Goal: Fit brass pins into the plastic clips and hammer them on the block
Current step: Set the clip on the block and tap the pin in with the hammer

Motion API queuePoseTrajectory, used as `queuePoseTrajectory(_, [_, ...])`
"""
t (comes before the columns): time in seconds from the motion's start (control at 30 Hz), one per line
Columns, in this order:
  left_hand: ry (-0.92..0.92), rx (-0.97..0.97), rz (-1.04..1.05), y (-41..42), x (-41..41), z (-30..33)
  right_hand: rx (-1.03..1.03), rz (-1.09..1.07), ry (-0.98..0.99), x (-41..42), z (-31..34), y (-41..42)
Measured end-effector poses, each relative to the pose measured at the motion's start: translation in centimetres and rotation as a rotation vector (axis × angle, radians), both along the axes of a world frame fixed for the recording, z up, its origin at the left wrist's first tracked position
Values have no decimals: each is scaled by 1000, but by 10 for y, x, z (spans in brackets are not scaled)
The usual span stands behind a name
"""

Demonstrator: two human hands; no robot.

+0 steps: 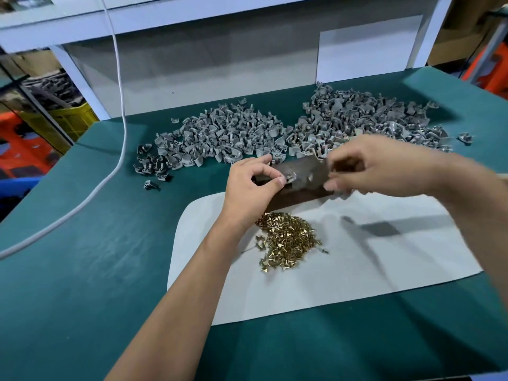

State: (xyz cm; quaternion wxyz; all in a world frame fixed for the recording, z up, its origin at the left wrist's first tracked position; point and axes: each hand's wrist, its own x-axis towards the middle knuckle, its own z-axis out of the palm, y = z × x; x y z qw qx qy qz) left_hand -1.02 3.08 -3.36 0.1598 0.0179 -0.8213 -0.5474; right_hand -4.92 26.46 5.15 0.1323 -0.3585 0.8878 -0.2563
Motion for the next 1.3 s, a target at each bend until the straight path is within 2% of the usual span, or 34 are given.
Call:
queuePoseTrajectory(0.07, [-22, 41, -13, 0, 1, 1, 46, 59, -127, -1, -3, 16])
queuePoseTrajectory(0.2, [-48, 56, -28, 0, 2, 2, 230, 29, 24, -1, -22, 18])
queuePoseTrajectory(0.3, [-44, 68, -36, 1, 3, 3, 250, 0, 17, -1, -22, 20])
queuePoseTrajectory(0.37, [-37, 80, -40, 2, 3, 4, 194, -20, 48, -2, -15, 20])
queuePoseTrajectory(0.53, [-36, 116, -51, 2, 4, 4, -96, -100, 246, -2, -14, -13])
queuePoseTrajectory(0.73, [-27, 166, -68, 5, 4, 9, -155, -73, 416, 3, -43, -47])
queuePoseTrajectory(0.83, [-15, 153, -45, -3, 0, 8, -253, -116, 443, 4, -50, -46])
queuePoseTrajectory(1.0, [42, -52, 344, -44, -10, -4, -299, -406, 556, -1, -57, -32])
queuePoseTrajectory(1.13, [-3, -136, 402, -60, -11, -12, -325, -694, 518, -8, -60, -23])
queuePoseTrajectory(1.2, [-5, -158, 381, -59, -11, -14, -336, -710, 507, -6, -59, -24])
queuePoseTrajectory(1.3, [-15, -221, 328, -55, -8, -17, -373, -575, 520, 6, -56, -34])
